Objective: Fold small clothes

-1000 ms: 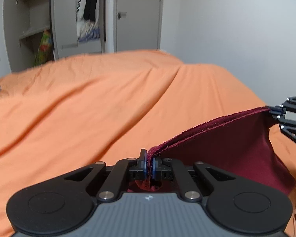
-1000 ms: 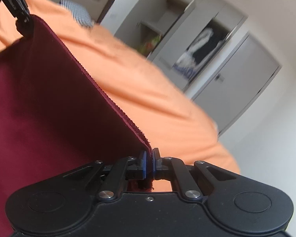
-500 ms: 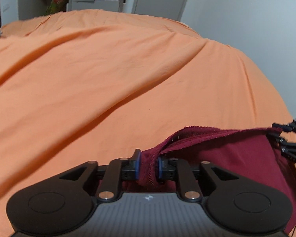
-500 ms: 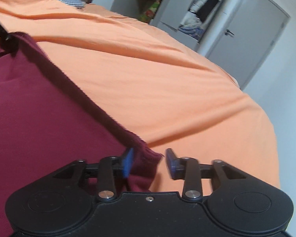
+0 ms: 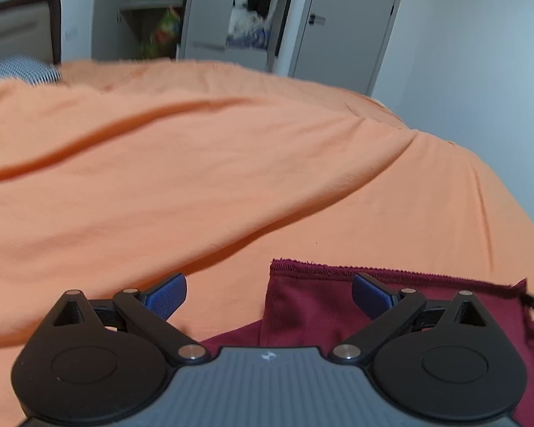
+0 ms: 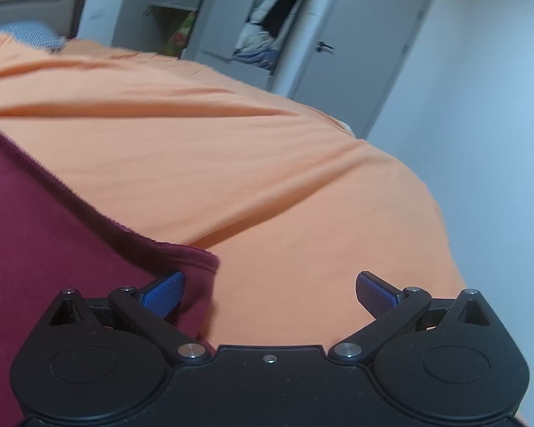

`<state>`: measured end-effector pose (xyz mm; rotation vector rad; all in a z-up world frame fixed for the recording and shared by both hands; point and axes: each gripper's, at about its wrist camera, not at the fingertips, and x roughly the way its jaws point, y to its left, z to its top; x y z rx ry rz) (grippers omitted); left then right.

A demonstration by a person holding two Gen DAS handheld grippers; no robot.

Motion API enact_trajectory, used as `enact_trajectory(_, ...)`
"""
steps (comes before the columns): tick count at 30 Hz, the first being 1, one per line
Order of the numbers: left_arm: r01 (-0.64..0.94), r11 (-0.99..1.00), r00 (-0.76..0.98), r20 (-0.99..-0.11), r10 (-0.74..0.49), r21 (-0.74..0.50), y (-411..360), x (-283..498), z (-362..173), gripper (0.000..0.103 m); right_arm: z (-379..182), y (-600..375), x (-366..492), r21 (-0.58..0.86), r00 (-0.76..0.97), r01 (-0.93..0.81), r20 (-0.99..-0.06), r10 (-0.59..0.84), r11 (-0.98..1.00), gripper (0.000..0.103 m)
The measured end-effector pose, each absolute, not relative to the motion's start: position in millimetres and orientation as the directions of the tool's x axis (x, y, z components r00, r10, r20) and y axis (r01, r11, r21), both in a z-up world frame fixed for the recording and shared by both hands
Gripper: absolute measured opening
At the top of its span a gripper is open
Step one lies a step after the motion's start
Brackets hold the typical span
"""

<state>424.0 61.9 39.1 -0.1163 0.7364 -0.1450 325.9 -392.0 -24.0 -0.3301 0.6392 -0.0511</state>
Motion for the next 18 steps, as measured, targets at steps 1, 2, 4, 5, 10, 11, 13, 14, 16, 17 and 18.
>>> enact_trajectory(1,0.092,0.986,0.749,-0.643,-0.16,-0.138,60.8,414.2,41.0,0.101,-22.0,-398.5,332.8,-0.286,0.799,-0.041,-0.585,-0.141,0.958,0.102)
enact_trajectory(2,0.09,0.989,0.764,-0.628,-0.145,-0.119,55.1,408.5,43.1,0.102,-20.4,-403.5,330.2,-0.25,0.791,-0.017,-0.595,-0.14,0.968,0.102)
enact_trajectory(4,0.082,0.994,0.791,-0.602,-0.11,-0.075,45.6,393.3,46.1,0.102,-16.8,-410.4,322.4,-0.206,0.783,0.047,-0.6,-0.164,0.977,0.102)
enact_trajectory(5,0.084,0.995,0.803,-0.588,-0.098,-0.05,41.5,385.5,46.4,0.102,-14.5,-412.0,314.8,-0.187,0.784,0.067,-0.598,-0.167,0.98,0.102)
enact_trajectory(10,0.076,0.994,0.838,-0.545,-0.025,0.072,12.0,353.7,39.8,0.102,-8.4,-401.7,253.3,-0.152,0.816,0.067,-0.56,-0.142,0.986,0.102)
enact_trajectory(11,0.068,0.993,0.843,-0.538,-0.008,0.091,5.8,349.6,37.5,0.102,-9.0,-396.7,242.4,-0.157,0.819,0.063,-0.556,-0.141,0.986,0.102)
enact_trajectory(13,0.049,0.992,0.852,-0.523,0.017,0.113,-1.3,342.2,32.7,0.102,-12.1,-386.0,223.1,-0.169,0.825,0.053,-0.547,-0.138,0.984,0.102)
enact_trajectory(14,0.038,0.993,0.854,-0.519,0.027,0.115,-5.2,336.5,30.1,0.102,-14.8,-381.3,215.2,-0.18,0.827,0.049,-0.544,-0.141,0.982,0.102)
enact_trajectory(16,0.02,0.992,0.848,-0.528,0.048,0.124,-5.1,328.8,19.5,0.102,-22.9,-375.8,205.0,-0.209,0.823,0.054,-0.545,-0.162,0.976,0.102)
enact_trajectory(17,0.005,0.991,0.84,-0.538,0.07,0.136,-5.1,329.4,13.0,0.102,-28.5,-373.0,202.0,-0.23,0.817,0.062,-0.547,-0.182,0.971,0.102)
enact_trajectory(18,-0.015,0.989,0.828,-0.553,0.094,0.146,-3.9,331.2,6.2,0.102,-34.5,-371.7,200.2,-0.257,0.808,0.068,-0.552,-0.204,0.964,0.102)
